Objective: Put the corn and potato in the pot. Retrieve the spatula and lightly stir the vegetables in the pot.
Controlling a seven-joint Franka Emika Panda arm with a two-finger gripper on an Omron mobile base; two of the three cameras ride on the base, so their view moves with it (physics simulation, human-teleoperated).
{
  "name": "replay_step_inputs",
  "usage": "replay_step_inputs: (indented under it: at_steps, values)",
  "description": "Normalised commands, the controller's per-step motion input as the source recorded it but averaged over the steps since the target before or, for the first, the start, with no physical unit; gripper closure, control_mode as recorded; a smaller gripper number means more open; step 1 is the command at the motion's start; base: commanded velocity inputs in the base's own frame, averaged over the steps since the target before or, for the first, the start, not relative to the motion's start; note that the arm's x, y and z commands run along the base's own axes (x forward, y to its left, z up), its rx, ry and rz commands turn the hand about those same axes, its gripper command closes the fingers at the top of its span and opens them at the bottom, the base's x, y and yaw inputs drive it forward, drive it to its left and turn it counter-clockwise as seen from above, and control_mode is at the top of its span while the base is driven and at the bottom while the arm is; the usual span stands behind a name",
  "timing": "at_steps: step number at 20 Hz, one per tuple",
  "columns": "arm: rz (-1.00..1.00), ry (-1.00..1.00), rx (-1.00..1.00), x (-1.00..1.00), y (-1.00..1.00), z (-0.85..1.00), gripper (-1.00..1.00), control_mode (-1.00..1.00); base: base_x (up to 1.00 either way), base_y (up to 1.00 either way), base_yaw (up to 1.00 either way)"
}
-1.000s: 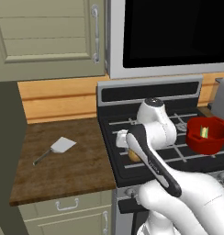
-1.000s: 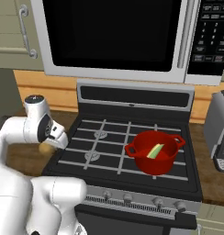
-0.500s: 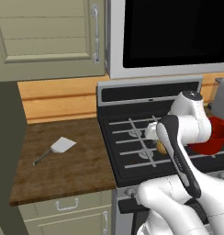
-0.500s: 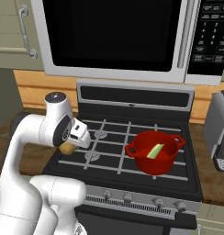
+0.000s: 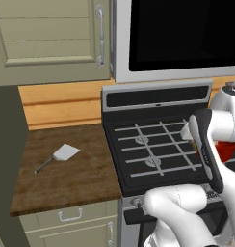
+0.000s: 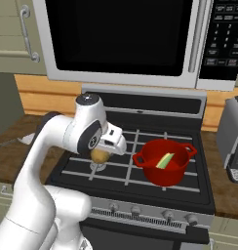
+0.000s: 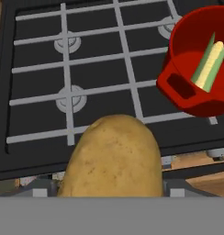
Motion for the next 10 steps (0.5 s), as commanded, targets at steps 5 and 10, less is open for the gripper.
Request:
replay_step_inputs:
  at_steps: [5, 10]
  values:
    - [-0.01, 0.0, -0.04, 0.02, -0.88, 0.0, 1.0, -1.0, 0.0, 0.0, 0.0]
    - [-0.04, 0.0, 0.0, 0.34, -0.8, 0.0, 1.0, -1.0, 0.0, 0.0, 0.0]
